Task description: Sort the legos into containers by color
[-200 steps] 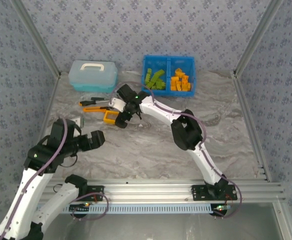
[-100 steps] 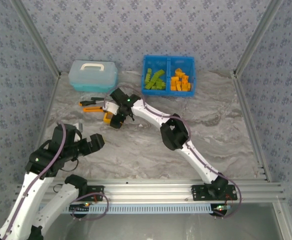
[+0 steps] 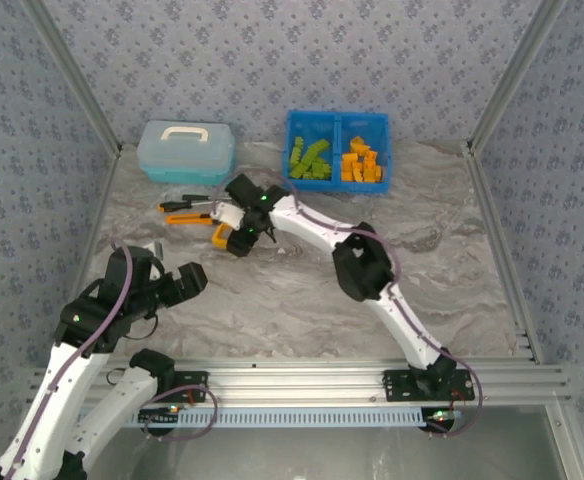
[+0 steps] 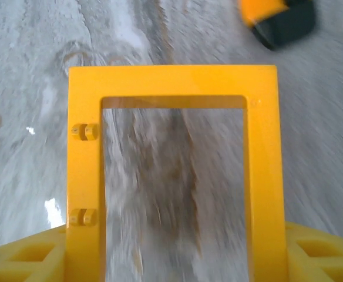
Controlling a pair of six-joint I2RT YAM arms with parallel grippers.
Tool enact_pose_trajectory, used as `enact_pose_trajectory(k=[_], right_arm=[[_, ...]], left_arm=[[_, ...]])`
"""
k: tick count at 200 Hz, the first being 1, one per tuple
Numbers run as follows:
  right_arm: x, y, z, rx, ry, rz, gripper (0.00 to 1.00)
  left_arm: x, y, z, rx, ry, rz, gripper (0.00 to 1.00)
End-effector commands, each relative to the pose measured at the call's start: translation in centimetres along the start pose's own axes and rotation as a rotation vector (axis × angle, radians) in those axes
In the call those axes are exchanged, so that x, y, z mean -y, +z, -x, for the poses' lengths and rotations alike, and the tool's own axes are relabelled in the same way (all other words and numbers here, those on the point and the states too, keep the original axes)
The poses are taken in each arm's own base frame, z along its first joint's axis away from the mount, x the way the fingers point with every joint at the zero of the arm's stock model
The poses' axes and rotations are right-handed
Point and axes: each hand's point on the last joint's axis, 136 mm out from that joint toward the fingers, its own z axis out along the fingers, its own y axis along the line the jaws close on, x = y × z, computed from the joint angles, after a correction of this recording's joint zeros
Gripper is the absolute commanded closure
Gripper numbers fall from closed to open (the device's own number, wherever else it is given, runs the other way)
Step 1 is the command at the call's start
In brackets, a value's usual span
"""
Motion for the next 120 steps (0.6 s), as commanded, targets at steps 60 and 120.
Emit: enact_pose_trajectory(k=[60, 120], right_arm=[[19.3, -22.9, -5.6, 0.372, 0.531, -0.645, 0.59], [31.6, -23.1, -15.1, 0.286, 0.907, -0.757, 0.59]], left_arm=[[1.3, 1.0, 1.3, 0.02, -0.045, -0.035, 0.01], [6.1, 0.4, 0.7, -0.008, 0.088, -0.313, 0.01]])
